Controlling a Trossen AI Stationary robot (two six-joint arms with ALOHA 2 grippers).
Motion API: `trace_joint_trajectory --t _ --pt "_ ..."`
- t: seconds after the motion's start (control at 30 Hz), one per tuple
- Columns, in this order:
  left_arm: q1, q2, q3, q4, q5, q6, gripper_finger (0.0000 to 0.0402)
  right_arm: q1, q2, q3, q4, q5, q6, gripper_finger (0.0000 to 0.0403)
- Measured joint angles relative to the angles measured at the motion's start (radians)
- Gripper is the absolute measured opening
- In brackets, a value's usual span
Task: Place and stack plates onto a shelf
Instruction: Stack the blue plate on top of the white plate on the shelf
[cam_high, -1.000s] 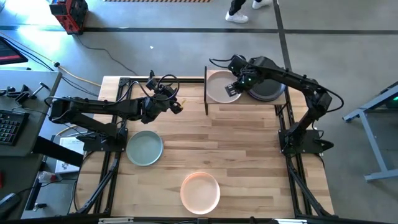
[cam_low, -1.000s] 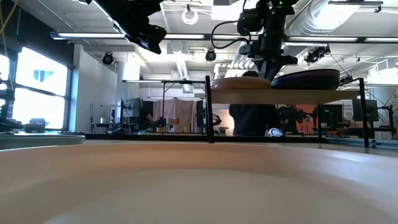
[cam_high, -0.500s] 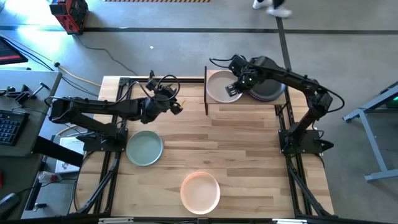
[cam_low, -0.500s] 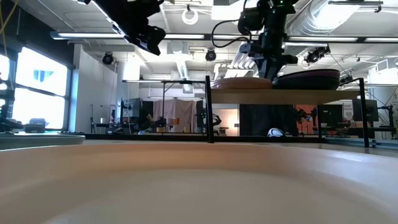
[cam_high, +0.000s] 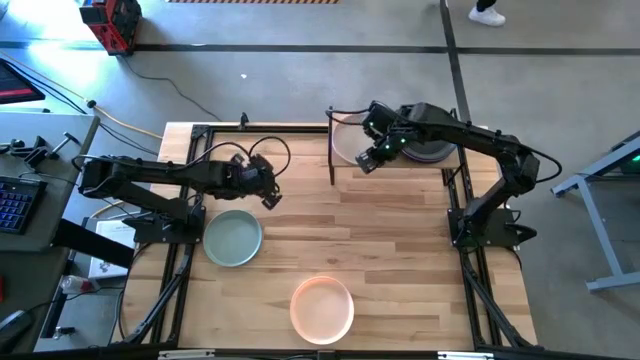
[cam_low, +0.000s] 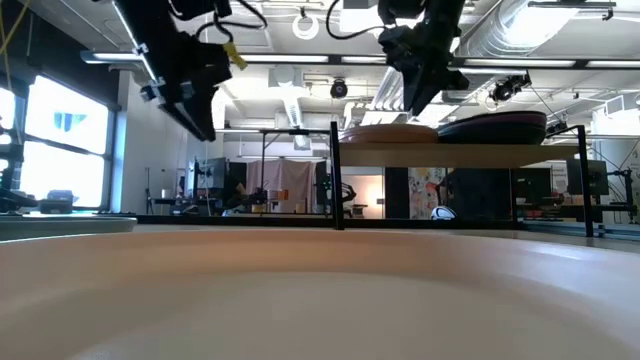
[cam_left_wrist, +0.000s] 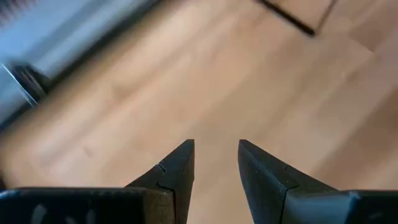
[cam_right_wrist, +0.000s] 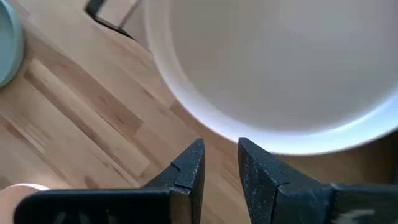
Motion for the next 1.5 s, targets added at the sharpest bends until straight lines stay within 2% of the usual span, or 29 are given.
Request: trace_joint_trajectory --t 0.17,0.33,0.73,1.2,1.5 --pt "-0.028 0.0 0.0 -0.069 0.16 -0.16 0.0113 0.029 0.0 0.0 0.051 0.016 0.0 0.0075" --pt "-0.07 0.0 0.0 -0.121 0.252 -0.326 0.0113 0.034 0.0 0.0 0.067 0.018 -0.001 0.0075" --pt "-0.214 0.037 0.0 -0.178 0.316 -0.621 0.0113 0.034 0.0 0.0 0.067 0.021 -0.072 0.0075" --pt "-0.321 0.263 0.0 -0.166 0.484 -0.789 0.0113 0.034 0.0 0.0 0.064 0.019 -0.105 0.0075" --pt "-0.376 0.333 0.0 -0.082 0.518 -0.878 0.0113 0.033 0.0 0.0 0.054 0.017 -0.156 0.0075"
